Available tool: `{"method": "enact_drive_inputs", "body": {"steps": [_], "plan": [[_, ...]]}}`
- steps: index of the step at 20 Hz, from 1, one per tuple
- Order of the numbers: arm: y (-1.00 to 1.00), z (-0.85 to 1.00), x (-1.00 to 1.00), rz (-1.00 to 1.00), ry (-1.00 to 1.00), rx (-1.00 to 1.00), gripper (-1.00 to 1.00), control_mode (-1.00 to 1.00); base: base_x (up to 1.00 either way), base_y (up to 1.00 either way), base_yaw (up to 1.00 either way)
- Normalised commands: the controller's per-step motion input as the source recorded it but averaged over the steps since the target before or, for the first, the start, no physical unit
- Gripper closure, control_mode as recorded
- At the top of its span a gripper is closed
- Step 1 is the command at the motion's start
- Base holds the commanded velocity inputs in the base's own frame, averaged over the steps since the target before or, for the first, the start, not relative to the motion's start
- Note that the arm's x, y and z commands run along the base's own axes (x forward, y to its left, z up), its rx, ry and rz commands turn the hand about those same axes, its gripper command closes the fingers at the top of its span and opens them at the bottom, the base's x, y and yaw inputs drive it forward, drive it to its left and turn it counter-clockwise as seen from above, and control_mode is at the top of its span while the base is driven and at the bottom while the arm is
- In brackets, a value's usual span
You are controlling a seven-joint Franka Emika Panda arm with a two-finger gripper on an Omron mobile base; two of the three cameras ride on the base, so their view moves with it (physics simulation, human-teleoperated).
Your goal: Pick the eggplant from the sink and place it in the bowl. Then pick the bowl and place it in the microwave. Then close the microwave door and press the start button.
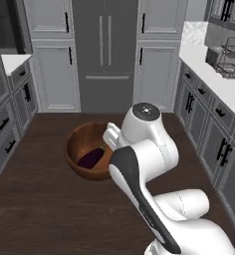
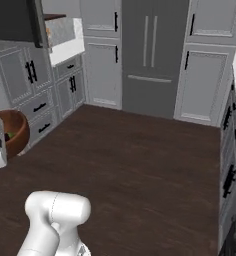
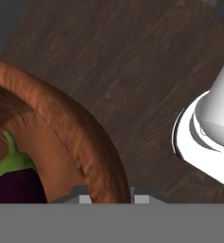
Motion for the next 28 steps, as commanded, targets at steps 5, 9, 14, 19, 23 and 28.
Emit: {"method": "enact_drive_inputs", "body": {"steps": [5, 9, 14, 19, 23, 28], "plan": [[0.00, 0.00, 0.00, 0.00, 0.00, 0.00, 1.00, 1.00, 1.00, -0.54, 0.23], [0.00, 0.00, 0.00, 0.00, 0.00, 0.00, 1.00, 1.00, 1.00, -0.48, 0.24], [0.00, 0.00, 0.00, 0.00, 0.00, 0.00, 1.00, 1.00, 1.00, -0.51, 0.28], [0.00, 0.00, 0.00, 0.00, 0.00, 0.00, 1.00, 1.00, 0.99, -0.62, 0.34], [0.00, 0.00, 0.00, 0.00, 0.00, 0.00, 1.00, 1.00, 0.89, -0.71, 0.43], [0.00, 0.00, 0.00, 0.00, 0.00, 0.00, 1.00, 1.00, 0.50, -0.77, 0.52]]}}
